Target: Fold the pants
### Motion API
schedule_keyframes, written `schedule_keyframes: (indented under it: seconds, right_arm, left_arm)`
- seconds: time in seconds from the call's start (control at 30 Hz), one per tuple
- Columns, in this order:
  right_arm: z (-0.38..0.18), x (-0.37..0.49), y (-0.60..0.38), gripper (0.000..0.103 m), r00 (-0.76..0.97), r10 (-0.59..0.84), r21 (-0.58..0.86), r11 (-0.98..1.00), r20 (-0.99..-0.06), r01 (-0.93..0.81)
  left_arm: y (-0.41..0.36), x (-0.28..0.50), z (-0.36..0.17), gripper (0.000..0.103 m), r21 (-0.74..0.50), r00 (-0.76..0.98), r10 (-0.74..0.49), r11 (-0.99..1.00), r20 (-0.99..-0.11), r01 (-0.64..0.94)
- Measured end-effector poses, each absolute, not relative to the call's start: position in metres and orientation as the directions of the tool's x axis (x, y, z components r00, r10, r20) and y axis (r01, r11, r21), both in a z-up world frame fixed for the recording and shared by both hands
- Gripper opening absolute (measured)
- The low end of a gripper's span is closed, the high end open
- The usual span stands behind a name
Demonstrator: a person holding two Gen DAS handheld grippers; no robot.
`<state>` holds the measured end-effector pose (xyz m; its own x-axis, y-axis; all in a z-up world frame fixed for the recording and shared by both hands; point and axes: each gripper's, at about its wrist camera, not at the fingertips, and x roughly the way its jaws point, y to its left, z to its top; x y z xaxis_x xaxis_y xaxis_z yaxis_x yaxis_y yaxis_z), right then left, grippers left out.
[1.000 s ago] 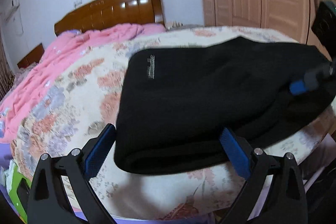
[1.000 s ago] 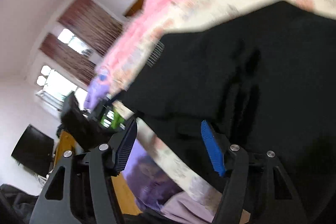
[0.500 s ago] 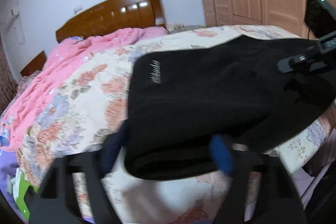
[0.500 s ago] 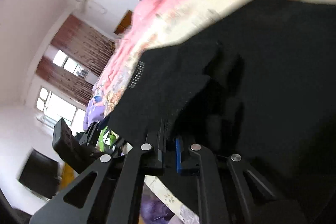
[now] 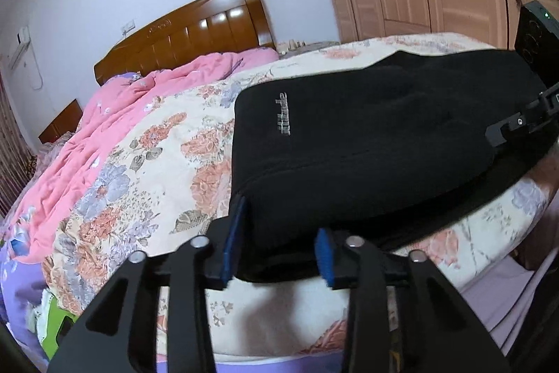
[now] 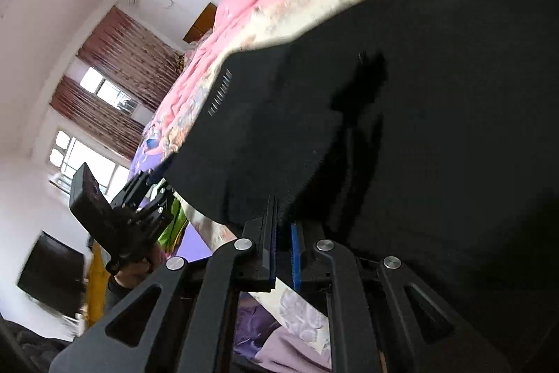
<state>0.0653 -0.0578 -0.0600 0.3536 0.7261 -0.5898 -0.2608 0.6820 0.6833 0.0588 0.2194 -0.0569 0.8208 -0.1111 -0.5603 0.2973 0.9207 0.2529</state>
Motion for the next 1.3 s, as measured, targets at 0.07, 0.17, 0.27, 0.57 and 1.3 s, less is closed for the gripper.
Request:
schedule_keyframes:
  seconds: [0.07,0.17,0.27,0.57,1.3]
  right_arm:
    - [-0.055,0.066,-0.058,0.014,0.326,0.727,0.684,0.683,-0.604,-0.257]
    - [-0.044,0.063,-0.062,0.021,0.333,0.696,0.647,0.716,-0.636,-0.261]
    - [-0.041,0.065,-0.071,0.073,0.366,0.702,0.662,0.706,-0.611,-0.251]
    - [-0.050,0.102,-0.039,0.098,0.303,0.677,0.613,0.736,-0.670,-0.289]
    - [-0.053,0.072,-0.121,0.021,0.534,0.569,0.561,0.804,-0.625,-0.199]
  left_arm:
    - [0.222,0.058,-0.057,0.057,0.250,0.811,-0.117,0.917,-0.574,0.310]
    - [0.229,0.048,-0.053,0.072,0.223,0.809,-0.161,0.914,-0.565,0.338]
    - [0.247,0.037,-0.041,0.084,0.134,0.829,-0.216,0.936,-0.516,0.327]
    - [0.284,0.069,-0.042,0.087,-0.066,0.809,-0.227,0.971,-0.542,0.229]
    - [0.185,0.080,-0.031,0.094,0.012,0.749,-0.338,0.908,-0.571,0.419]
